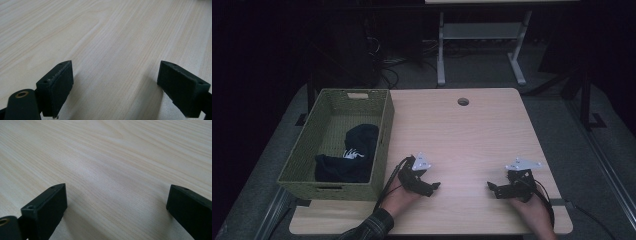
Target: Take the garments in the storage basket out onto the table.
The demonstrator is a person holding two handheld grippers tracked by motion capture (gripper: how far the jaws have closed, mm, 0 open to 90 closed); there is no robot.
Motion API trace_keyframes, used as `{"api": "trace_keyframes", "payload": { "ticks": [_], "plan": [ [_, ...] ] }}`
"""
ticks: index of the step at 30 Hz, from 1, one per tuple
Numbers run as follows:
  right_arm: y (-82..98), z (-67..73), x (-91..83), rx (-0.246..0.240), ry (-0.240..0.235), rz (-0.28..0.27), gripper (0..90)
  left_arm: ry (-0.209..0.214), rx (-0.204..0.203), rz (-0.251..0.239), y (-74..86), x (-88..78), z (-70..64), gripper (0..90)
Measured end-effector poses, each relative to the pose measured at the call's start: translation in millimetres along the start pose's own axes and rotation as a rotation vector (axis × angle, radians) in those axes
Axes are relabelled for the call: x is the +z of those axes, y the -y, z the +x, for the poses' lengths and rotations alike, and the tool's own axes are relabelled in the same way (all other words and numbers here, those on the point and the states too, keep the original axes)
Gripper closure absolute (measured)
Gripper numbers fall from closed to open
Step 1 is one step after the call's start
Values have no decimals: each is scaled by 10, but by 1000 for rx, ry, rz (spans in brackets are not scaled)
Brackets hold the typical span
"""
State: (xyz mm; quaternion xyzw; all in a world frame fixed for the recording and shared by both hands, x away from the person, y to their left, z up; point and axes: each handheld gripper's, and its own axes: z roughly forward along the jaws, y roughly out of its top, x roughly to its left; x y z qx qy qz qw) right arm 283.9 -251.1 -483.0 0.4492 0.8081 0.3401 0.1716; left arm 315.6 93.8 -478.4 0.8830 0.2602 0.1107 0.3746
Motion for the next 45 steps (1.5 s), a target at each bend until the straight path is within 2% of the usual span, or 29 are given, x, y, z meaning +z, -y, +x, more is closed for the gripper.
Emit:
{"api": "trace_keyframes", "payload": {
  "ticks": [9, 19, 23, 31, 32, 44, 45],
  "plan": [
    [1, -2, 0, -3, -1, 0, 28, 3, 4, 1, 4, -7, 7, 132],
    [0, 0, -1, 1, 0, 3, 28, -13, -13, 37, 14, -77, 40, 136],
    [0, 1, -1, 3, -1, 3, 28, -17, -35, 28, 20, -99, 62, 136],
    [0, 2, -2, 2, -1, 3, 28, -20, -31, 32, 21, -142, 77, 136],
    [0, 1, -2, 2, -1, 3, 28, -13, -48, 17, 17, -172, 84, 136],
    [0, 1, -1, 3, -1, 3, 28, -13, -33, 9, -21, -221, 87, 139],
    [0, 1, -2, 3, -1, 3, 28, -6, -44, 4, -20, -226, 90, 141]
  ]
}}
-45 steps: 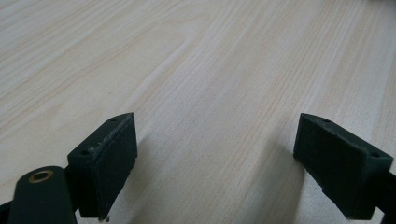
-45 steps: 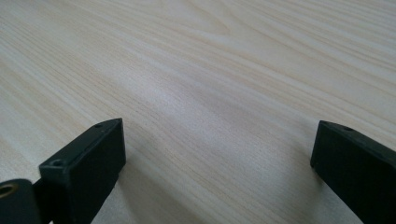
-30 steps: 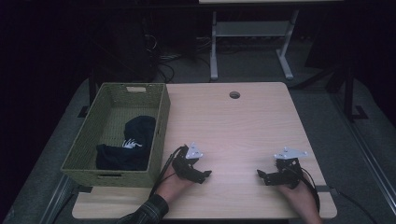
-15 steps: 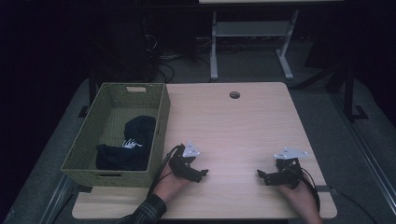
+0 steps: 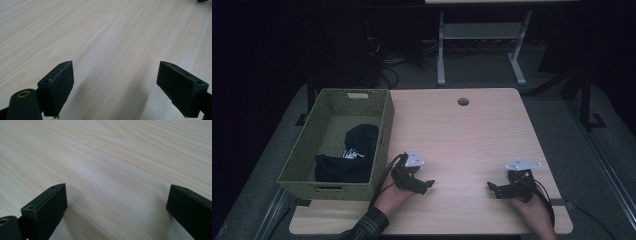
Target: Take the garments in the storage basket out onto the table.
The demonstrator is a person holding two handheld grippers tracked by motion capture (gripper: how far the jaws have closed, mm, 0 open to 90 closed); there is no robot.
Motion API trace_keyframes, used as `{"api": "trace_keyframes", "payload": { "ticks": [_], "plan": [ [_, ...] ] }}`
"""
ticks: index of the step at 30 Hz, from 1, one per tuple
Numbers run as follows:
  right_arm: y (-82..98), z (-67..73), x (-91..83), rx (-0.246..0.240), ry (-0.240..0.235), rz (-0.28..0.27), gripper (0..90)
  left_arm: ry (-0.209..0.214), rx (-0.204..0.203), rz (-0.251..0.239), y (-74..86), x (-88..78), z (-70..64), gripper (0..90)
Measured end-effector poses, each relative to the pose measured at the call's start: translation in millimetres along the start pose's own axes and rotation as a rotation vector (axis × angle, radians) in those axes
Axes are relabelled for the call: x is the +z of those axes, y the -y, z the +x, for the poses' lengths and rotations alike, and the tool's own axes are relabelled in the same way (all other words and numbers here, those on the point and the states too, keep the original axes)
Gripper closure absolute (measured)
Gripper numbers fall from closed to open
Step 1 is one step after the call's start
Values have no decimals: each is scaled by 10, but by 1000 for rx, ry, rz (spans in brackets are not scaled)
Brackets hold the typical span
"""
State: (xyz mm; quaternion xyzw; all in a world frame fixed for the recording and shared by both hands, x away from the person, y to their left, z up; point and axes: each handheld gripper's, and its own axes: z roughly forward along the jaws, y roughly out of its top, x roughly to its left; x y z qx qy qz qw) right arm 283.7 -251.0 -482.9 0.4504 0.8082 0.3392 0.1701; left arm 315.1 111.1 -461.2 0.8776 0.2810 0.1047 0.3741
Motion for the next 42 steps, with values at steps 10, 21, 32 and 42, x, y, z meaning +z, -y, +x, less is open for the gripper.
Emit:
{"api": "trace_keyframes", "payload": {
  "ticks": [10, 21, 32, 42],
  "plan": [
    [0, 0, 0, 0, 0, 0, 28, -6, 20, 8, -48, -34, -21, 143],
    [0, 0, 0, 0, 0, 0, 28, -6, 13, 8, -82, -73, -18, 143],
    [1, -1, 1, -1, 0, -1, 28, -7, 4, -1, -148, -138, 1, 143],
    [1, 1, 1, 1, 0, -2, 28, 9, -12, -7, -181, -183, -1, 143]
  ]
}}
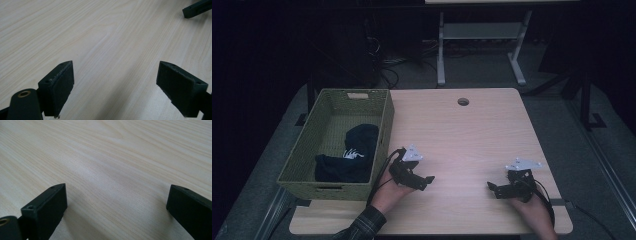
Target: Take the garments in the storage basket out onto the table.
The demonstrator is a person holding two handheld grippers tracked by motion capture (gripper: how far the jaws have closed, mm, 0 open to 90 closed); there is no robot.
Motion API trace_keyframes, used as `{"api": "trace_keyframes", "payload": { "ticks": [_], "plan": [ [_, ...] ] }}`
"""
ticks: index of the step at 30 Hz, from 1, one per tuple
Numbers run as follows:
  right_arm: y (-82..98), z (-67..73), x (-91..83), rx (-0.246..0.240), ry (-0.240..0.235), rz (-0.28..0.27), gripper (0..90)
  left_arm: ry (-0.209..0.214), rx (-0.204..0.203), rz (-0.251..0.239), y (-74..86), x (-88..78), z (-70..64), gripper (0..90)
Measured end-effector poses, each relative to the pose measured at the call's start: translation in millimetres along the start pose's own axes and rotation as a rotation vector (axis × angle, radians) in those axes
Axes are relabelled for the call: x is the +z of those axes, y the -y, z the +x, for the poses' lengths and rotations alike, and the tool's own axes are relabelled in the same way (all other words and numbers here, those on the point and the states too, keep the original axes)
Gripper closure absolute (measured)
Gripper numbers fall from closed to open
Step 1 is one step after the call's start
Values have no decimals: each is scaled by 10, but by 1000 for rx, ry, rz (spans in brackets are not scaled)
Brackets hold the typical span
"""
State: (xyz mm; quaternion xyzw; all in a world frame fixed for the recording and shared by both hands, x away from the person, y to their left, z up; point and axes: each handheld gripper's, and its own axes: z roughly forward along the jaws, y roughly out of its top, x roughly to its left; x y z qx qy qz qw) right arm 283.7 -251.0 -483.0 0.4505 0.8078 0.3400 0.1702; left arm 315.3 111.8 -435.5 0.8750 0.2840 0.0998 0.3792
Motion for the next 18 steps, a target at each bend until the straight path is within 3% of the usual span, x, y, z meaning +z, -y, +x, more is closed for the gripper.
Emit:
{"api": "trace_keyframes", "payload": {
  "ticks": [18],
  "plan": [
    [0, -1, 0, -1, 0, 0, 28, -3, -5, 1, -78, -77, -6, 143]
  ]
}}
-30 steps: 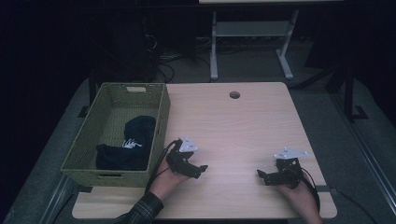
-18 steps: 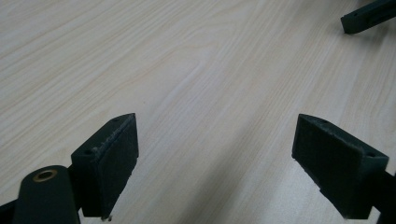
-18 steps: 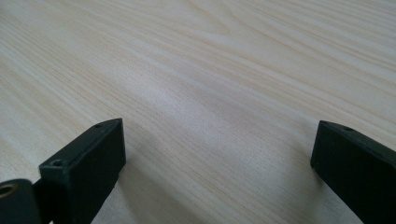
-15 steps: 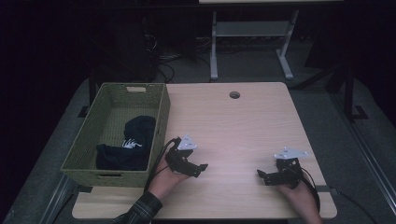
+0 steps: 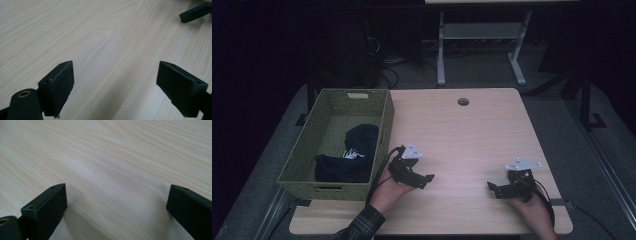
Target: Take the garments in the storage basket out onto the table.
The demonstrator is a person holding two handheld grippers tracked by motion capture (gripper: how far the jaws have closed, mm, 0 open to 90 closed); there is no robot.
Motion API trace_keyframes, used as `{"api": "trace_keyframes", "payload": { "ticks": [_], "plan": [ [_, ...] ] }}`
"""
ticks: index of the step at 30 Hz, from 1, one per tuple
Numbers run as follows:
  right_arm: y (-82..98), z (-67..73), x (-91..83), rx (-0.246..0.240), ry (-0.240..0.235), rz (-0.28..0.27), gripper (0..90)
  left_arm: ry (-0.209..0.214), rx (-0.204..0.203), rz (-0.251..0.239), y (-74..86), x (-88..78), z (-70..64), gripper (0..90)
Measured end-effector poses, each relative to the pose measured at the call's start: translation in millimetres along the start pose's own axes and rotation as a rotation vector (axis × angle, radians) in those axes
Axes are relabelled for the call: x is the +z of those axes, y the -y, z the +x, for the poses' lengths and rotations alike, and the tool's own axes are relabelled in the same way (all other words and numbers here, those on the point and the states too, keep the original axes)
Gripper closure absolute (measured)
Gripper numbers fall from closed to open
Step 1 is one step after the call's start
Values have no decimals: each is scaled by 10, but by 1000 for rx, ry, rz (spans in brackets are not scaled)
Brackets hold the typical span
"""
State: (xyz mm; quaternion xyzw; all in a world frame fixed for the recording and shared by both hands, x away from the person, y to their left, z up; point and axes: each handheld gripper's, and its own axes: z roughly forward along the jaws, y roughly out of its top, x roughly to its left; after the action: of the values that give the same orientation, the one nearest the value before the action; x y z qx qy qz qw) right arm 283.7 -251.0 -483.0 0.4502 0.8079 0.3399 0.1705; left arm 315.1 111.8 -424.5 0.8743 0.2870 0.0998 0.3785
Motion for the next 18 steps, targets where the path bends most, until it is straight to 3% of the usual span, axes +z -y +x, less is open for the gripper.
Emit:
{"api": "trace_keyframes", "payload": {
  "ticks": [18],
  "plan": [
    [0, 0, 0, 0, 0, 0, 28, -1, 0, 7, -96, -93, -8, 145]
  ]
}}
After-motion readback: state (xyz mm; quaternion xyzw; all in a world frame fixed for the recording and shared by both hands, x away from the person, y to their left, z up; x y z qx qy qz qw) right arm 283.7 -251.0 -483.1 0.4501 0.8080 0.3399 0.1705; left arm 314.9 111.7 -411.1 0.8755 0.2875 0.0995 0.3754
